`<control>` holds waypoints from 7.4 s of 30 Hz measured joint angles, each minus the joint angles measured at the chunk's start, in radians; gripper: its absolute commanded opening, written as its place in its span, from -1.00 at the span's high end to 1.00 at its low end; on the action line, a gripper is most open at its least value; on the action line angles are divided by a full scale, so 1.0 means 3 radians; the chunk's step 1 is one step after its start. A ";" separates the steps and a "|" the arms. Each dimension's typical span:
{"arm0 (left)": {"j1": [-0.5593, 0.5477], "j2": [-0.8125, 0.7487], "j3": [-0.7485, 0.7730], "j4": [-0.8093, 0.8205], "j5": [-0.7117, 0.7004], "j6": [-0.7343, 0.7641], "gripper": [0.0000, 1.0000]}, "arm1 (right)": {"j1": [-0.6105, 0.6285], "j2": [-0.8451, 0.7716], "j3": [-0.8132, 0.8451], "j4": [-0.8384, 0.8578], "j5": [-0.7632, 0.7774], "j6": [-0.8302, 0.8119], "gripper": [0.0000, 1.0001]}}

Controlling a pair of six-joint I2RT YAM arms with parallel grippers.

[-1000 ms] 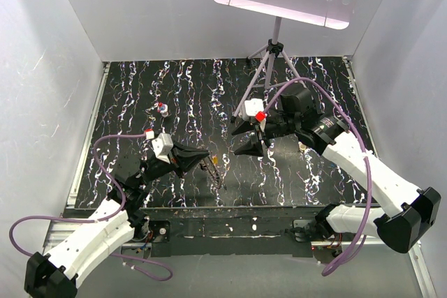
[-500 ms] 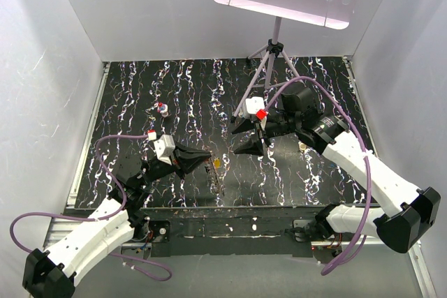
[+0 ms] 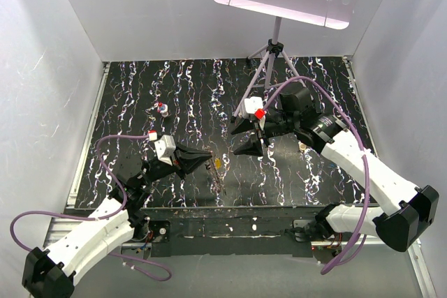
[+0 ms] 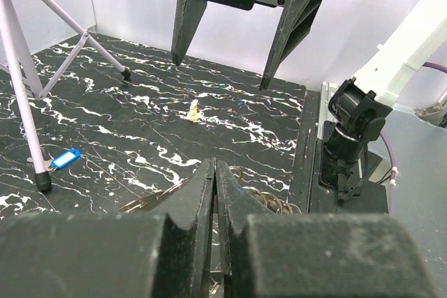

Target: Put the keys on the keyring

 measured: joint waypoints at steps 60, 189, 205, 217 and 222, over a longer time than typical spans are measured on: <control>-0.0037 -0.0008 -0.0109 0.0439 0.0085 0.0004 1.00 | 0.0327 0.0557 0.0145 0.0231 -0.0401 0.0251 0.42; 0.0243 0.1829 0.1492 -0.1434 0.1113 -0.0988 0.87 | 0.0102 0.1940 0.2130 -0.3076 -0.0196 -0.1681 0.97; 0.0223 0.1563 0.1118 -0.0959 0.1050 -0.1195 1.00 | -0.0005 0.1942 0.2216 -0.3082 -0.0356 -0.1567 0.24; 0.0221 0.0767 0.0322 0.0380 0.0556 -0.1250 1.00 | -0.0191 0.1530 0.2168 -0.3109 -0.0703 -0.1699 0.20; 0.0221 0.0730 0.0211 0.0947 0.0210 -0.1320 1.00 | -0.0191 0.1456 0.2178 -0.3084 -0.0781 -0.1665 0.21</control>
